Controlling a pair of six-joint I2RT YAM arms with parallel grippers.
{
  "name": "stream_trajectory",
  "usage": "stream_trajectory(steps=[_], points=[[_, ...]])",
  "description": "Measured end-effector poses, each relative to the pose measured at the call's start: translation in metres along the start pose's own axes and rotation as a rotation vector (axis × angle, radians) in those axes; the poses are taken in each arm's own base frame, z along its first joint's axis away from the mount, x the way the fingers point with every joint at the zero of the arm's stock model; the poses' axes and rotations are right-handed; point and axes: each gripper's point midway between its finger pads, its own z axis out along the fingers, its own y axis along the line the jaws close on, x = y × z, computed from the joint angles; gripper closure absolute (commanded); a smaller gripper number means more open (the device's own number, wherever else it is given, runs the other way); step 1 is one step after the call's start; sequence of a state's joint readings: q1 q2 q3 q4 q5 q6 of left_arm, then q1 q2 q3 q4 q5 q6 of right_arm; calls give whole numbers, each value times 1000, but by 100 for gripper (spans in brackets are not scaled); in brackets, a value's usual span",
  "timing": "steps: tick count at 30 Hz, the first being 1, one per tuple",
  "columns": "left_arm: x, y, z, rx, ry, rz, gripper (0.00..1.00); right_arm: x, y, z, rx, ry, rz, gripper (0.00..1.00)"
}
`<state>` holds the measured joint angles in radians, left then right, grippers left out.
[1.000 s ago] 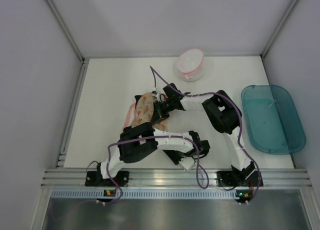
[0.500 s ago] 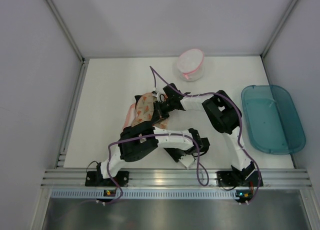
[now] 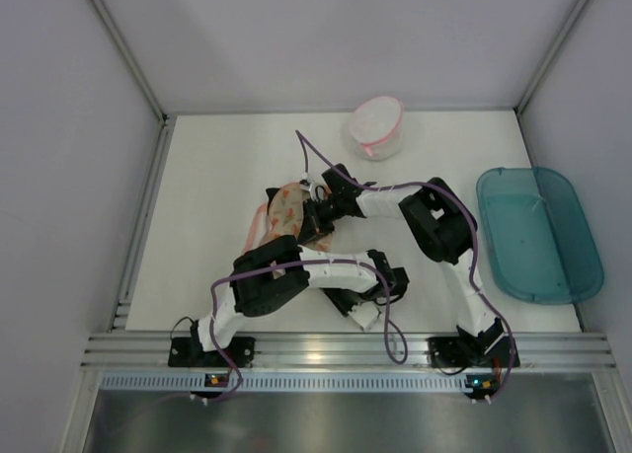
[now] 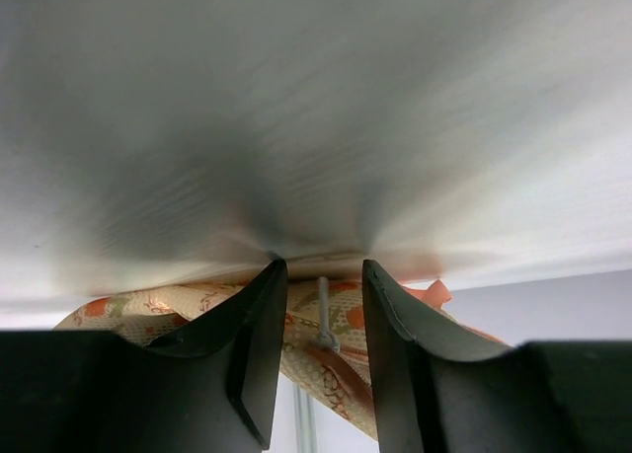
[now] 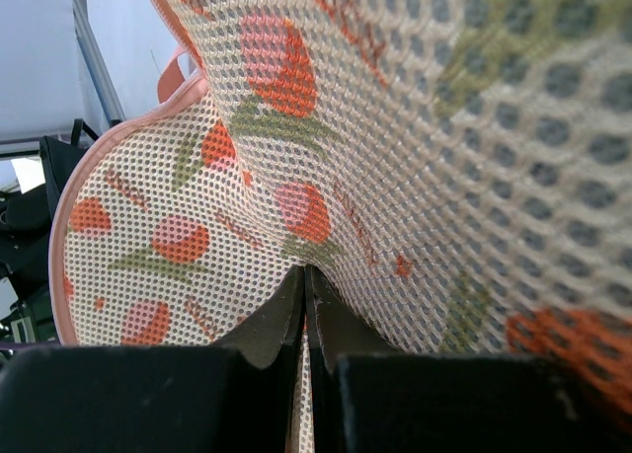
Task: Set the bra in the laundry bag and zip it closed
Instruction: Zip the laundry bag at the center of the board.
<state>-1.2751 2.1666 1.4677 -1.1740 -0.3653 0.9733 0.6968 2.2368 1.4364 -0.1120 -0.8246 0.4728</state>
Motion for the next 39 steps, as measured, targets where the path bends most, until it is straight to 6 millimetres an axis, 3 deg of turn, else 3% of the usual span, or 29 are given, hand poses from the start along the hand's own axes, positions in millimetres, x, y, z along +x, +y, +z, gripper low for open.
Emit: stream_trajectory(steps=[2, 6, 9, 21, 23, 24, 25, 26, 28, 35, 39], points=[[0, -1, 0, 1, 1, 3, 63, 0, 0, 0, 0, 1, 1, 100], [1, -1, 1, 6, -3, 8, 88, 1, 0, 1, -9, 6, 1, 100], [0, -1, 1, 10, -6, 18, 100, 1, 1, 1, -10, 7, 2, 100], [-18, -9, -9, -10, -3, 82, 100, 2, 1, 1, -13, 35, 9, 100], [-20, -10, -11, -12, -1, 88, 100, 5, 2, 0, -14, 48, 11, 90], [-20, -10, -11, -11, 0, 87, 100, 5, 3, 0, -12, 52, 10, 80], [-20, -11, -11, -9, 0, 86, 100, 5, 4, -1, -14, 57, 7, 64], [-20, -11, -11, -7, 0, 85, 100, 4, 6, -3, -15, 57, 3, 59], [-21, -12, -11, -2, -3, 82, 100, 2, 13, -11, -20, 58, -10, 45], [-24, -12, -11, 13, -13, 73, 100, -8, 13, -62, 67, -4, -27, 43], [-25, -11, -12, 14, -14, 73, 100, 7, -3, -98, 124, -28, 29, 43]])
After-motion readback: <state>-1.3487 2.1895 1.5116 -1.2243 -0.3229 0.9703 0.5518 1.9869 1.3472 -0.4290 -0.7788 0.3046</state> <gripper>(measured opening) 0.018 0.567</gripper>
